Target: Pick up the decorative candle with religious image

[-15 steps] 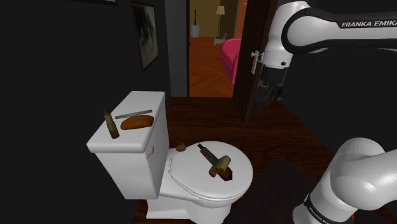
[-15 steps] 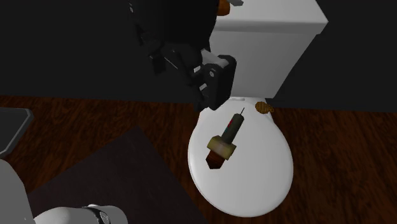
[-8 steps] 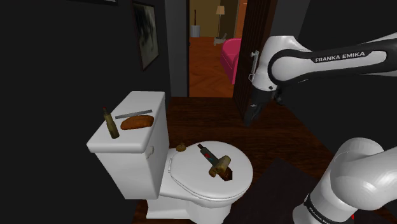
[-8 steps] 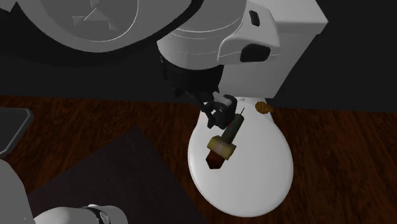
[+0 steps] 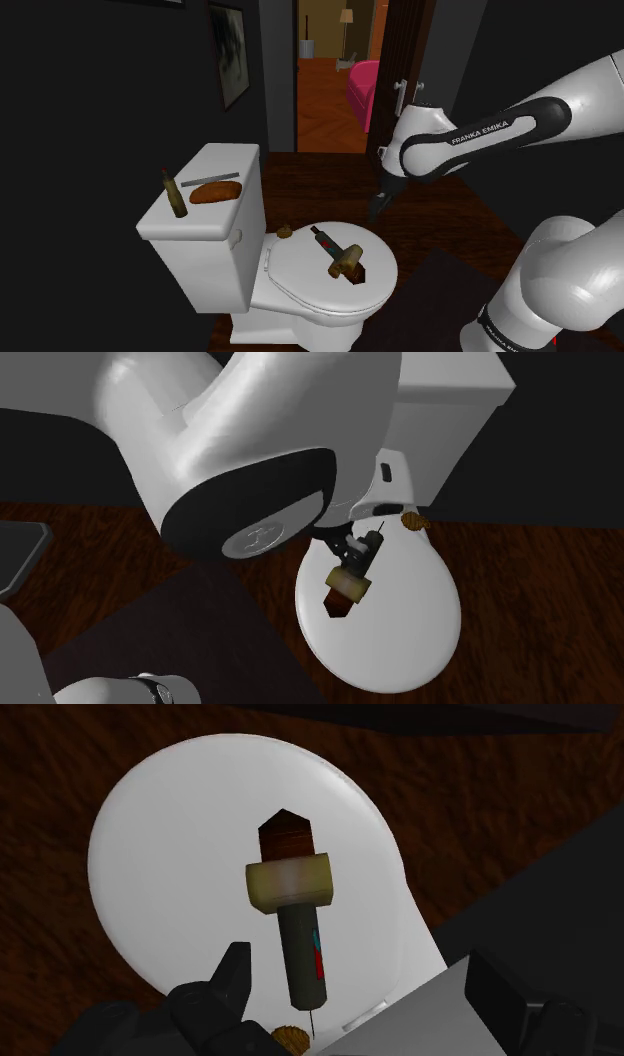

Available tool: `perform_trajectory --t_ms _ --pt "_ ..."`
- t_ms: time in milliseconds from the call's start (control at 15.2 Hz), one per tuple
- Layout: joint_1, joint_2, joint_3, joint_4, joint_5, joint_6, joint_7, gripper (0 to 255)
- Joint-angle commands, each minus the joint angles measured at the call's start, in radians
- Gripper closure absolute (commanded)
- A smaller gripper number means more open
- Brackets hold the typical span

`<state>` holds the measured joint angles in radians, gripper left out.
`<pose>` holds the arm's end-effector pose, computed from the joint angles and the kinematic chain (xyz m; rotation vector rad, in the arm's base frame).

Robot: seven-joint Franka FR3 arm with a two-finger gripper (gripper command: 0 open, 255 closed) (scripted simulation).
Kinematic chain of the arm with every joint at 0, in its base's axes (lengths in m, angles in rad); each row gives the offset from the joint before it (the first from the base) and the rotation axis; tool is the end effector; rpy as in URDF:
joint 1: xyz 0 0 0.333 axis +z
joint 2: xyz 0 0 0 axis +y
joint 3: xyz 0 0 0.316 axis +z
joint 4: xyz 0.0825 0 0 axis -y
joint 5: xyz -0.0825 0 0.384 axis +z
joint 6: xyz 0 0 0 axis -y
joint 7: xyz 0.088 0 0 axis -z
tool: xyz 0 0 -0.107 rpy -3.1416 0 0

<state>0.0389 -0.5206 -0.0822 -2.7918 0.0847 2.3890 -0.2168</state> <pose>0.3610 -0.0124 0.3673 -3.0426 -0.1881 -0.1938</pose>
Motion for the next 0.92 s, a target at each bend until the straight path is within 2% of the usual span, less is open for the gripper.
perform_trajectory --t_ms 0,264,396,462,528,660,726,858 --pt "0.015 0.089 -0.007 -0.012 0.017 0.126 -0.018 0" --pt "0.064 0.275 -0.038 -0.012 0.087 0.351 -0.085 0" --pt "0.109 0.378 -0.063 0.004 0.164 0.456 -0.151 0" --pt "0.137 0.432 -0.077 0.018 0.227 0.504 -0.202 0" --pt "0.167 0.486 -0.088 0.036 0.314 0.548 -0.272 0" --pt "0.19 0.598 -0.062 0.091 0.563 0.615 -0.476 0" --pt "0.172 0.654 -0.022 0.128 0.698 0.641 -0.59 0" --pt "0.074 0.761 0.106 0.208 0.924 0.694 -0.8 0"
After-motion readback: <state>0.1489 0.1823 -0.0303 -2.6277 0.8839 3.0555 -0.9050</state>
